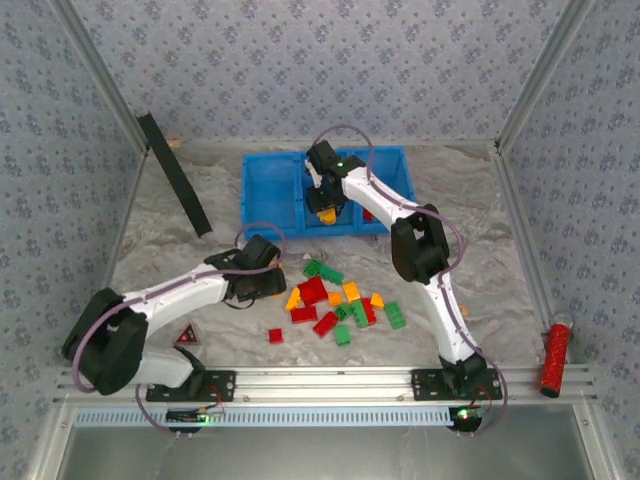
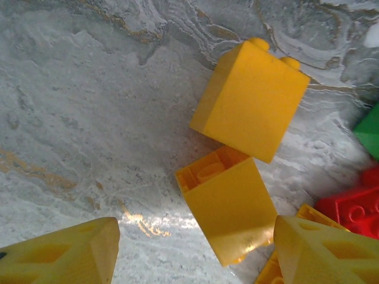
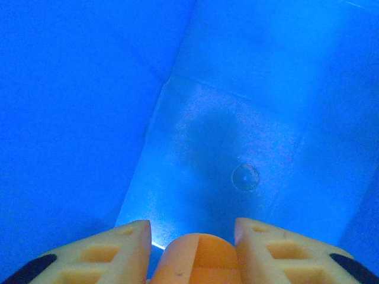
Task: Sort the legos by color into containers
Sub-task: Place the lego in the container, then pick up the lego from the center of the table.
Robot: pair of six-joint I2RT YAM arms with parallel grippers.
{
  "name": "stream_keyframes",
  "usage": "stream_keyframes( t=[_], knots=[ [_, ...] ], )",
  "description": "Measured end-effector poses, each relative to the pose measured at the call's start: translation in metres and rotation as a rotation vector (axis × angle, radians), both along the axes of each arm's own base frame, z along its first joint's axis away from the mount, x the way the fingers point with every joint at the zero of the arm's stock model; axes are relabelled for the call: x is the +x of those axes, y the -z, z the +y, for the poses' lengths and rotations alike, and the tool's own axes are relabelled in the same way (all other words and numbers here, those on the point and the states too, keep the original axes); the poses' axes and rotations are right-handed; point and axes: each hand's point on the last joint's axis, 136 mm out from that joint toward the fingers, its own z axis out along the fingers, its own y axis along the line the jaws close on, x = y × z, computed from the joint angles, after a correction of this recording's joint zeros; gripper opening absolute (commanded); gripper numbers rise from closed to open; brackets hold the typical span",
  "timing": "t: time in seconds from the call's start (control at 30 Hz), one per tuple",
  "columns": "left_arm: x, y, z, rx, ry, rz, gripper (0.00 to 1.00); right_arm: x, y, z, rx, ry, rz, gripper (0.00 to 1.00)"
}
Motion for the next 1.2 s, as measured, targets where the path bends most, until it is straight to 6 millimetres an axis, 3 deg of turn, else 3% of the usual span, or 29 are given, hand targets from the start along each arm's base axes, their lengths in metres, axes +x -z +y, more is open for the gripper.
stream_keyframes(
  t=[0.23,0.5,0.6,0.77,0.9,1.0,1.07,1.2],
  knots=[
    [0.011,0.004,-0.009,-0.004,-0.008,0.0,0.69,0.0,0.003,-0.001,0.011,-0.006,0.009,0.5],
    [0.013,0.019,-0.011,0.022,-0.011,0.036,0.67,-0.006,-0.003,-0.003,0.024,-0.013,0.012,0.49],
    [0.012,0.023,-0.012,0.021,-0.016,0.047,0.62,-0.011,-0.017,-0.006,0.033,-0.014,-0.002,0.49],
    [0.011,0.026,-0.006,0.048,-0.031,0.054,0.42,-0.025,-0.062,-0.015,0.067,-0.019,-0.063,0.5],
    [0.01,0.027,-0.002,0.072,-0.037,0.059,0.29,-0.051,-0.094,-0.034,0.077,-0.016,-0.101,0.52],
    [0.01,0.026,-0.002,0.076,-0.028,0.064,0.24,-0.082,-0.103,-0.058,0.064,-0.002,-0.095,0.55],
    [0.009,0.025,-0.003,0.078,-0.016,0.071,0.22,-0.103,-0.101,-0.077,0.053,0.021,-0.074,0.57],
    [0.016,0.008,-0.014,0.07,0.032,0.063,0.2,-0.153,-0.074,-0.123,0.014,0.092,0.011,0.59]
  ],
)
